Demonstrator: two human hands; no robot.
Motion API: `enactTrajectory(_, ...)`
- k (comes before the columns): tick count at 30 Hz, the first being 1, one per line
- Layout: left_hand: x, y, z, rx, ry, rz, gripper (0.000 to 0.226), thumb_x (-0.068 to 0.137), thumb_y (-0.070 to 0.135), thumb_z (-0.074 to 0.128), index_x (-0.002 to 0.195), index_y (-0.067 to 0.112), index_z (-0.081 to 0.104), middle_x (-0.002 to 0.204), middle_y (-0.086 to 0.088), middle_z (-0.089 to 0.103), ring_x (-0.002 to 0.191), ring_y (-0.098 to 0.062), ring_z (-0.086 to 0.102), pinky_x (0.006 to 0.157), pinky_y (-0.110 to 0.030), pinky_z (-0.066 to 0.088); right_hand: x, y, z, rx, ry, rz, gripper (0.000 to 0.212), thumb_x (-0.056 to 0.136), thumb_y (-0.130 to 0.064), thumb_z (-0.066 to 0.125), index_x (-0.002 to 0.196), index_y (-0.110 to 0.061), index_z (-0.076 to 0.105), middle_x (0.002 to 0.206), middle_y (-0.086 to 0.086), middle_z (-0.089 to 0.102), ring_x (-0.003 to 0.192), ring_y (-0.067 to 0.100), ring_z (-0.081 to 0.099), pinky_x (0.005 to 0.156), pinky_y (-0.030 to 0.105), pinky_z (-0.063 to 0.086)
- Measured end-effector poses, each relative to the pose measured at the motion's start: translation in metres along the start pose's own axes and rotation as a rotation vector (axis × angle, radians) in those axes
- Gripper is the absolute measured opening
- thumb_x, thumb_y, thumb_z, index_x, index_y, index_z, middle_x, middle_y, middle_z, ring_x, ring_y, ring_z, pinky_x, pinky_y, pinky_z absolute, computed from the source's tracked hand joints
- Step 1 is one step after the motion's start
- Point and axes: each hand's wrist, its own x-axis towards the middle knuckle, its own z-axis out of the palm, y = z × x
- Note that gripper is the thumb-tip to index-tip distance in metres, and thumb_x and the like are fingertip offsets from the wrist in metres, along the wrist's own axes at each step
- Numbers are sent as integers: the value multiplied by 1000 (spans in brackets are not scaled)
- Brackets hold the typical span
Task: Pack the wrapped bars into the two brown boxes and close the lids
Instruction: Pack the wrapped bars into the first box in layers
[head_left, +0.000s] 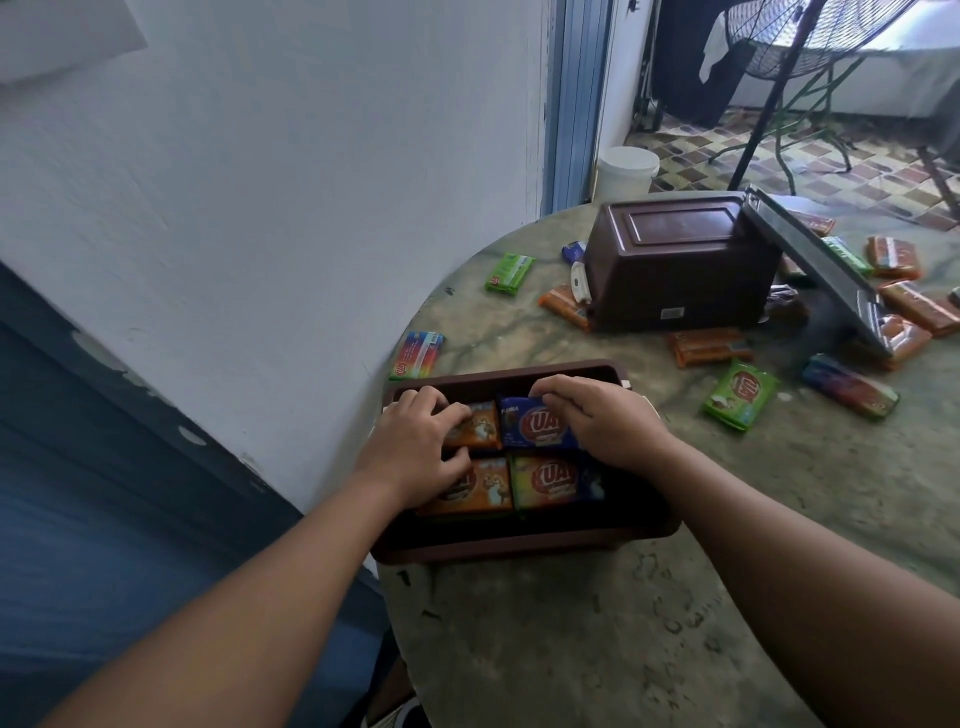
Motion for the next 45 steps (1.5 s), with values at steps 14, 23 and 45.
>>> enactTrajectory(14,-1,-1,0,17,21,17,52,93,52,61,139,29,60,123,2,53,115,-20,49,103,-43,46,-1,3,4,-274,-87,-129,51,85,-67,64,134,-63,51,134,-25,48,126,13,46,95,44,49)
enactTrajectory(23,0,-2,1,24,26,42,49,94,52,61,137,30,62,125,2,54,116,-20,48,103,-45,46,0,1,3,-277,-111,-125,47,91,-62,63,137,-65,49,143,-25,46,134,14,40,101,45,45)
enactTrajectory(45,-3,-2,4,-14,268,-489,55,100,60,43,126,12,46,127,-16,48,111,-30,47,90,-44,48,-9,-1,1,-92,382,277,41,96,-36,62,131,-19,50,127,11,45,115,32,45,97,46,47)
